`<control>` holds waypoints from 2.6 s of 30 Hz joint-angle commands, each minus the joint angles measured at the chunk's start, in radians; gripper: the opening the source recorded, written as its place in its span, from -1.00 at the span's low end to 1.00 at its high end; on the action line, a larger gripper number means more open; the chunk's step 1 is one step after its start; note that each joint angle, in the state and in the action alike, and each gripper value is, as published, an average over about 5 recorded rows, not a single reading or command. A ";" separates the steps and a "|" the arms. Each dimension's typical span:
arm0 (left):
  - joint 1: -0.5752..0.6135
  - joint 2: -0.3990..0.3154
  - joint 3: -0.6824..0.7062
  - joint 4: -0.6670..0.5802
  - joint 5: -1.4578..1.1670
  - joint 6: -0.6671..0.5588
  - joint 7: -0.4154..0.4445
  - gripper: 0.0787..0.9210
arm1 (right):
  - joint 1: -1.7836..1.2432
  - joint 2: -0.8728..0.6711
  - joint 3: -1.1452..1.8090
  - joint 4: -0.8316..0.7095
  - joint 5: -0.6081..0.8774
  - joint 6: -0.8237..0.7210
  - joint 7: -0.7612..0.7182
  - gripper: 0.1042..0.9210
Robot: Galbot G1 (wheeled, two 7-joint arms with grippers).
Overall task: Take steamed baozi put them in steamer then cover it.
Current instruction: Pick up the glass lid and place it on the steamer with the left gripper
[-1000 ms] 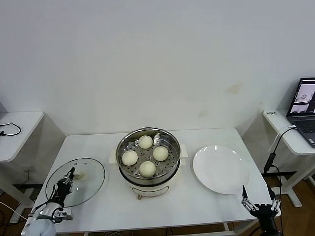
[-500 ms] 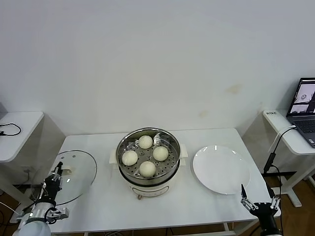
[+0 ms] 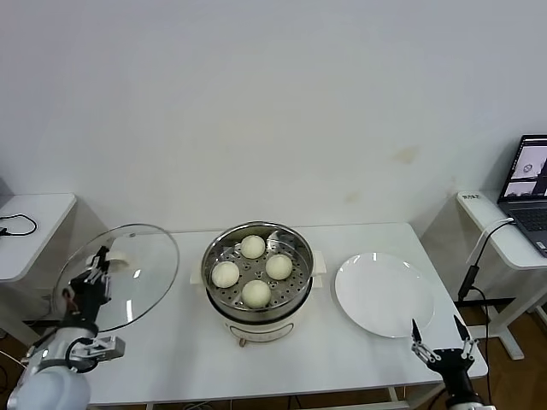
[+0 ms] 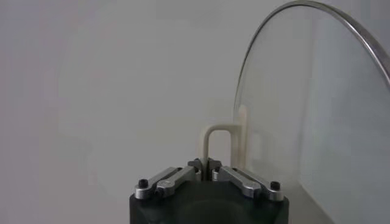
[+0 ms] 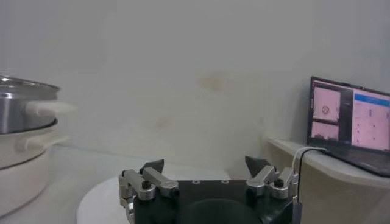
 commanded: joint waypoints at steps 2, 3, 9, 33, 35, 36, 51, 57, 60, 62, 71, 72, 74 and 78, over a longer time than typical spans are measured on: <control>-0.196 0.112 0.329 -0.130 -0.107 0.172 0.045 -0.89 | 0.020 0.022 -0.045 -0.024 -0.126 0.003 0.009 0.76; -0.225 0.108 0.366 -0.120 -0.105 0.192 0.042 -0.89 | 0.022 0.022 -0.047 -0.024 -0.128 -0.001 0.010 0.76; -0.378 0.017 0.569 -0.033 0.072 0.313 0.098 -0.89 | 0.032 0.023 -0.061 -0.040 -0.168 -0.014 0.030 0.76; -0.534 -0.288 0.829 0.182 0.559 0.351 0.324 -0.89 | 0.042 0.053 -0.106 -0.054 -0.245 -0.041 0.054 0.76; -0.531 -0.294 0.829 0.192 0.575 0.348 0.329 -0.89 | 0.042 0.052 -0.107 -0.053 -0.244 -0.041 0.054 0.76; -0.529 -0.296 0.831 0.197 0.583 0.348 0.332 -0.89 | 0.042 0.052 -0.107 -0.054 -0.244 -0.040 0.054 0.76; -0.528 -0.312 0.805 0.252 0.607 0.342 0.329 -0.89 | 0.030 0.048 -0.112 -0.065 -0.245 -0.026 0.053 0.76; -0.521 -0.312 0.771 0.241 0.584 0.344 0.331 -0.89 | 0.026 0.047 -0.114 -0.073 -0.250 -0.019 0.052 0.76; -0.516 -0.314 0.759 0.234 0.572 0.348 0.331 -0.89 | 0.026 0.047 -0.117 -0.077 -0.253 -0.016 0.052 0.76; -0.514 -0.315 0.755 0.232 0.567 0.350 0.331 -0.89 | 0.026 0.047 -0.119 -0.080 -0.256 -0.015 0.052 0.76; -0.514 -0.323 0.747 0.235 0.558 0.351 0.327 -0.89 | 0.026 0.047 -0.123 -0.087 -0.263 -0.010 0.052 0.76; -0.513 -0.325 0.748 0.237 0.558 0.351 0.326 -0.89 | 0.026 0.047 -0.123 -0.087 -0.263 -0.010 0.051 0.76; -0.511 -0.329 0.748 0.241 0.559 0.350 0.324 -0.89 | 0.025 0.046 -0.123 -0.087 -0.263 -0.010 0.051 0.76; -0.507 -0.333 0.747 0.246 0.560 0.349 0.320 -0.89 | 0.024 0.044 -0.122 -0.088 -0.263 -0.009 0.050 0.76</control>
